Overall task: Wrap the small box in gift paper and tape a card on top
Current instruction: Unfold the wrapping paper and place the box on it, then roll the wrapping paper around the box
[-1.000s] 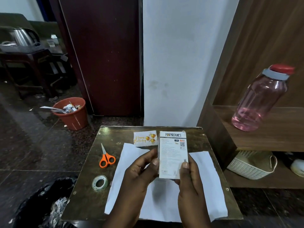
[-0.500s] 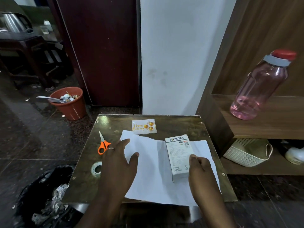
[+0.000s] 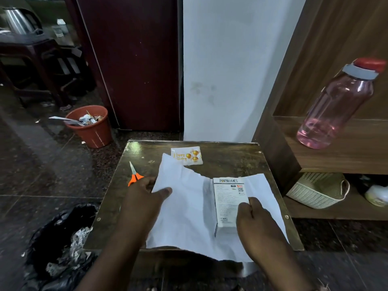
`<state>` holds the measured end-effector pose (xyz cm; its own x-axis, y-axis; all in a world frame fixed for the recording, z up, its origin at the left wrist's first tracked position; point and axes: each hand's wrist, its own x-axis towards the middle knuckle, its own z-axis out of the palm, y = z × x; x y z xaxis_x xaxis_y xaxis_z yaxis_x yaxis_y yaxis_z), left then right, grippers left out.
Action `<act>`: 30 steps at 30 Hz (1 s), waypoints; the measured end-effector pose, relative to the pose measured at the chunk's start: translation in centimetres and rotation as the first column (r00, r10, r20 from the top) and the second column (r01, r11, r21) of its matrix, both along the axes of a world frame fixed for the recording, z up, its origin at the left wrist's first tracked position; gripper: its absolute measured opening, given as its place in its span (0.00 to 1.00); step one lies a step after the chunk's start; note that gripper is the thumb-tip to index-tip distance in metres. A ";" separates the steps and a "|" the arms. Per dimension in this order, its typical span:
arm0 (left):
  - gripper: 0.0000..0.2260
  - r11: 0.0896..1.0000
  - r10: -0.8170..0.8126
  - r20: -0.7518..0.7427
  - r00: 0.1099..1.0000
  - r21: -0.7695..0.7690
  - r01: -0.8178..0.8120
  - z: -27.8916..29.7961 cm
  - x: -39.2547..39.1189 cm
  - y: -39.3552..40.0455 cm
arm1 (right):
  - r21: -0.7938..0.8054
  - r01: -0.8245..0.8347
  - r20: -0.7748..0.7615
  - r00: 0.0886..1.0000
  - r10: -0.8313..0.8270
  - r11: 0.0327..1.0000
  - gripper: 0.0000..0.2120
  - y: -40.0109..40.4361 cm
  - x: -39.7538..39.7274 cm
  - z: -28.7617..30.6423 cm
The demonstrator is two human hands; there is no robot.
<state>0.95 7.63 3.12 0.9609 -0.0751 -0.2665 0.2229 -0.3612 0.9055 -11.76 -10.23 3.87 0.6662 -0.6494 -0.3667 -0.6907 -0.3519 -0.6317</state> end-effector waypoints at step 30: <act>0.14 0.848 -0.494 0.447 0.746 0.060 0.526 -3.4 -6.0 -5.9 | 0.646 0.175 0.128 0.935 -0.332 0.743 0.33 -4.0 -0.1 0.1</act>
<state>-5.05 1.71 -0.31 0.7861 -0.5890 0.1873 -0.3941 -0.2443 0.8860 -11.86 -14.25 3.99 0.6224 -0.4907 -0.6098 -0.5115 0.3347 -0.7914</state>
